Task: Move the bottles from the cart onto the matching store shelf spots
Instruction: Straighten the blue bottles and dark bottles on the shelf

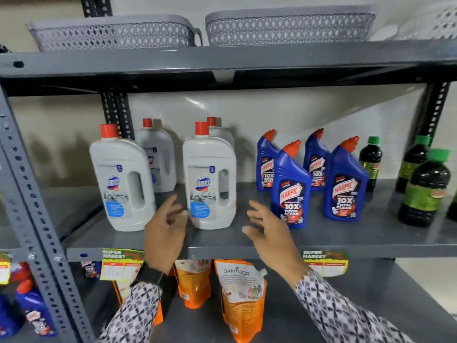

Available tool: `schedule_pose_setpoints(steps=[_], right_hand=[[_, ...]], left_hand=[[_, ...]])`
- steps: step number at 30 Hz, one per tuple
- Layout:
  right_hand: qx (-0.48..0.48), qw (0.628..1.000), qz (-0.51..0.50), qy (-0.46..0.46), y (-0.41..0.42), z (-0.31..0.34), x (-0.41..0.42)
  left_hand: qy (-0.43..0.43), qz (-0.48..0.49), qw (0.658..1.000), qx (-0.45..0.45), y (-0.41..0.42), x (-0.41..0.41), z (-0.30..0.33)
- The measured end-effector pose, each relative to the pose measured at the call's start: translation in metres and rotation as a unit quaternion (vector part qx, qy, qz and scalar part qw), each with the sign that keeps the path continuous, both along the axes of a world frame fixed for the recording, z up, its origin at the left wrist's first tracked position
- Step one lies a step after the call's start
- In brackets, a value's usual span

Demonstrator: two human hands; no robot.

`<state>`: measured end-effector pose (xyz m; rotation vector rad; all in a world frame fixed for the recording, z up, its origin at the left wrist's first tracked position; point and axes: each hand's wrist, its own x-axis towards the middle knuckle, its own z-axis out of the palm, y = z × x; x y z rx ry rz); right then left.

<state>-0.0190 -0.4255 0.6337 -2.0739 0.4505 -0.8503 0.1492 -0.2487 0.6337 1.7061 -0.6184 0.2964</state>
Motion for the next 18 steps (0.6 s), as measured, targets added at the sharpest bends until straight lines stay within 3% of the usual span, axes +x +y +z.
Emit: schedule_pose_setpoints(steps=[2,5,9,13,18], right_hand=[[-0.032,0.991,-0.089,-0.098,-0.011,-0.007,-0.035],[-0.034,0.952,-0.223,-0.207,-0.038,-0.006,-0.066],[0.029,0.984,-0.164,-0.065,-0.087,0.011,-0.076],[0.041,0.998,-0.042,0.006,-0.119,0.018,-0.069],[0.015,0.999,-0.041,0.019,-0.135,0.014,-0.066]], left_hand=[[-0.033,0.06,0.994,-0.084,-0.004,-0.031,-0.007],[-0.089,-0.012,0.993,-0.083,-0.037,-0.083,-0.011],[-0.135,-0.139,0.976,0.096,-0.109,-0.12,0.005],[-0.043,-0.284,0.949,0.127,-0.15,-0.106,0.025],[-0.016,-0.221,0.966,0.13,-0.163,-0.101,0.012]])
